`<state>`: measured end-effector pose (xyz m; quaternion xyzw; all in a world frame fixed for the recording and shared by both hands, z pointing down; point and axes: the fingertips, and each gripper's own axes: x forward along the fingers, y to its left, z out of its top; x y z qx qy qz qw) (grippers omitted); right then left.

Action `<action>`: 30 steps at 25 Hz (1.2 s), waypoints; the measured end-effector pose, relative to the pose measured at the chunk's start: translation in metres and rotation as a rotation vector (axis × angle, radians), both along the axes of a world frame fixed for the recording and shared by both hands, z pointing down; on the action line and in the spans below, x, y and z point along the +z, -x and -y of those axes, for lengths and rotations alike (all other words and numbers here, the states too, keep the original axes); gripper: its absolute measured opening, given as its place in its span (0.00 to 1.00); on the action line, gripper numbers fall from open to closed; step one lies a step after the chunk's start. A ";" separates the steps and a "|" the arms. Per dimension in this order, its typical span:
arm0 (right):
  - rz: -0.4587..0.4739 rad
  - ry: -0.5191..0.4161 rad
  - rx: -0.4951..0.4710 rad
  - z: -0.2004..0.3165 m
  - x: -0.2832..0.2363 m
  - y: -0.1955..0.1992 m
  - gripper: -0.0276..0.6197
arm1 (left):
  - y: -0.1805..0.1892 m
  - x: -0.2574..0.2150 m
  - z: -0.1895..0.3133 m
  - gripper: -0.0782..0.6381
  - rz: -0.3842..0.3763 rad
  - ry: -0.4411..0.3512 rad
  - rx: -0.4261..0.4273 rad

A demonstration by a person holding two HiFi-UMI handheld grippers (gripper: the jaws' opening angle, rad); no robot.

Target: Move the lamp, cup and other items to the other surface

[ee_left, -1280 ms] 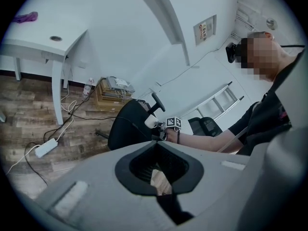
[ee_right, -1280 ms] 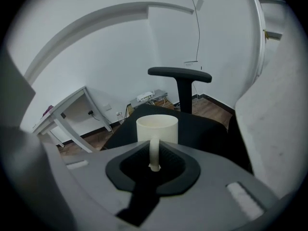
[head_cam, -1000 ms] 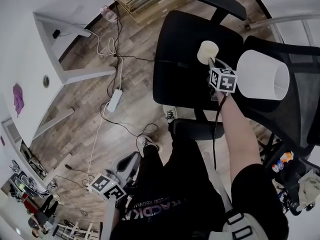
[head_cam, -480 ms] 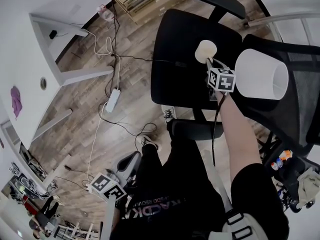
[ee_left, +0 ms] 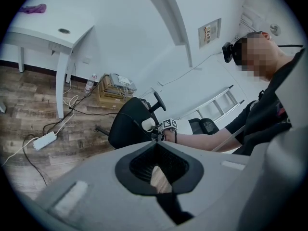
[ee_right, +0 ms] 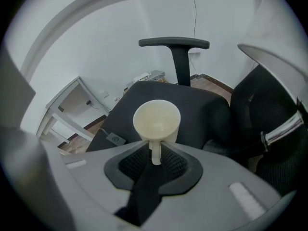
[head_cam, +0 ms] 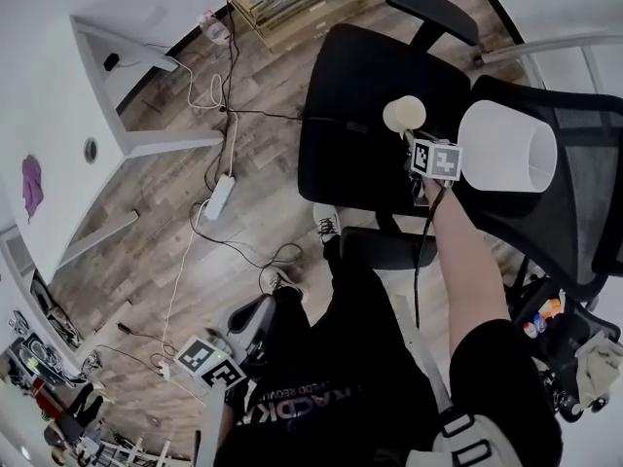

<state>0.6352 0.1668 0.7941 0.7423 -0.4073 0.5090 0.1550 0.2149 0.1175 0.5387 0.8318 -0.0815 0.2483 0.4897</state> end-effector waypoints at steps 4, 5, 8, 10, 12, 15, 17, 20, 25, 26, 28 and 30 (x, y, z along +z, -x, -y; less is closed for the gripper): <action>0.004 -0.002 0.035 -0.011 -0.016 0.004 0.16 | 0.006 -0.003 0.001 0.11 -0.051 -0.009 0.009; -0.003 -0.008 0.040 -0.014 -0.024 0.005 0.16 | 0.008 -0.005 0.002 0.11 -0.065 -0.013 0.013; -0.036 -0.033 0.053 -0.024 -0.055 0.008 0.11 | 0.019 -0.014 0.003 0.11 -0.103 -0.027 0.021; -0.075 -0.056 0.061 -0.034 -0.083 0.009 0.05 | 0.031 -0.021 0.006 0.11 -0.128 -0.043 0.028; -0.120 -0.076 0.066 -0.045 -0.113 0.015 0.05 | 0.047 -0.029 0.009 0.11 -0.147 -0.058 0.028; -0.169 -0.132 0.074 -0.056 -0.158 0.033 0.05 | 0.071 -0.042 0.016 0.11 -0.175 -0.084 0.013; -0.181 -0.196 0.069 -0.058 -0.188 0.054 0.05 | 0.087 -0.051 0.020 0.11 -0.195 -0.109 0.005; -0.183 -0.299 0.011 -0.053 -0.236 0.099 0.05 | 0.106 -0.064 0.019 0.11 -0.221 -0.143 -0.003; -0.104 -0.475 -0.172 -0.004 -0.304 0.212 0.05 | 0.145 -0.090 0.022 0.11 -0.303 -0.193 -0.026; -0.055 -0.515 -0.234 0.014 -0.313 0.246 0.05 | 0.156 -0.093 0.025 0.11 -0.319 -0.210 -0.040; 0.060 -0.594 -0.384 0.051 -0.329 0.321 0.05 | 0.179 -0.100 0.033 0.11 -0.337 -0.249 -0.084; 0.158 -0.650 -0.540 0.077 -0.342 0.404 0.05 | 0.205 -0.107 0.038 0.11 -0.344 -0.280 -0.130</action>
